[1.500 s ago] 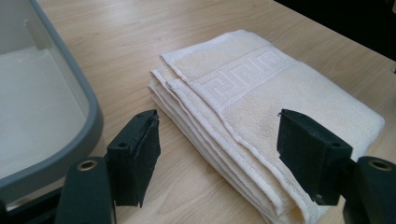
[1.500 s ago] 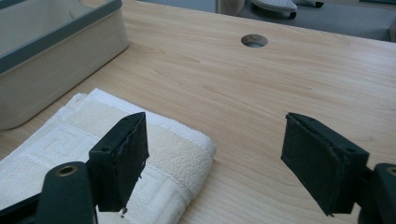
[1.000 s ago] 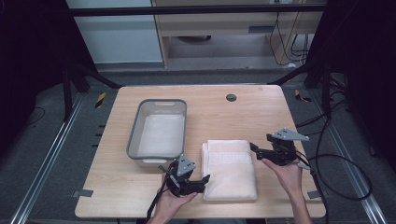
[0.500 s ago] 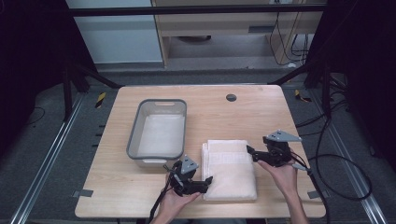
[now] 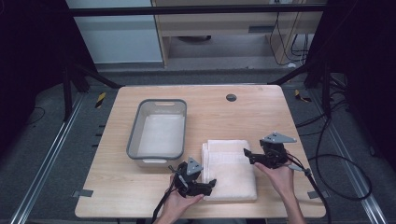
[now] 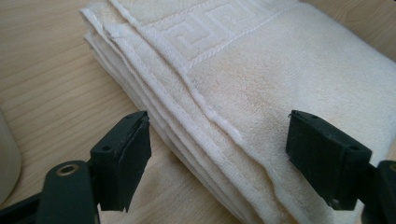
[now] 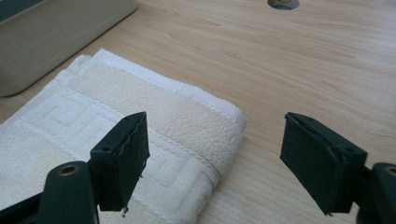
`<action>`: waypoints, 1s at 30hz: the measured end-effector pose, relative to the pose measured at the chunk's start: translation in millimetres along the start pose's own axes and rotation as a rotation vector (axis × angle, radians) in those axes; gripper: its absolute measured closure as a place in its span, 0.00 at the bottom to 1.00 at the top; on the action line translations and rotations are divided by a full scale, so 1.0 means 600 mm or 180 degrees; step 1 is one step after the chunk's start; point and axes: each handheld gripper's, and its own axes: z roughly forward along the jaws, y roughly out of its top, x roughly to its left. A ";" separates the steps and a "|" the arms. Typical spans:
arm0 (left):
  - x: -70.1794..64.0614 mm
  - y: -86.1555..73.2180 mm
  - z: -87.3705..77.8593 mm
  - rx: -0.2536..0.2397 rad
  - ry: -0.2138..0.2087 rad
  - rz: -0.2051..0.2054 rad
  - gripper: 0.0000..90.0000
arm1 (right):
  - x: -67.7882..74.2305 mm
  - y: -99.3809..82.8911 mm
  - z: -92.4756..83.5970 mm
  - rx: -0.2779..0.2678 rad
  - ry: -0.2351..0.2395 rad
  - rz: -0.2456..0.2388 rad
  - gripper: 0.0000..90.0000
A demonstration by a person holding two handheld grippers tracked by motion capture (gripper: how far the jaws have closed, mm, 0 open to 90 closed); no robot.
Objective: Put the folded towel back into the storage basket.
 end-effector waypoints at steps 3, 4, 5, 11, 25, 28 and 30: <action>0.001 -0.003 0.004 0.0028 0.0014 0.0001 0.22 | -0.007 -0.008 0.005 0.0033 0.0038 0.0150 0.27; 0.000 -0.005 0.007 0.0038 0.0019 -0.0003 0.22 | -0.008 -0.009 0.006 0.0050 0.0001 0.0096 0.27; 0.000 -0.006 0.009 0.0046 0.0016 0.0002 0.22 | -0.006 -0.010 0.007 0.0052 -0.0004 0.0089 0.27; -0.001 -0.009 0.015 0.0072 0.0017 -0.0021 0.21 | 0.000 -0.014 0.020 0.0115 0.0062 0.0114 0.27; -0.002 -0.013 0.026 0.0141 0.0007 -0.0053 0.22 | 0.009 -0.026 0.044 0.0270 0.0099 0.0109 0.28; 0.000 -0.015 0.028 0.0148 -0.0022 -0.0122 0.22 | 0.010 -0.028 0.047 0.0282 0.0087 0.0102 0.28; 0.002 -0.015 0.029 0.0155 -0.0046 -0.0154 0.22 | 0.010 -0.029 0.049 0.0293 0.0088 0.0086 0.28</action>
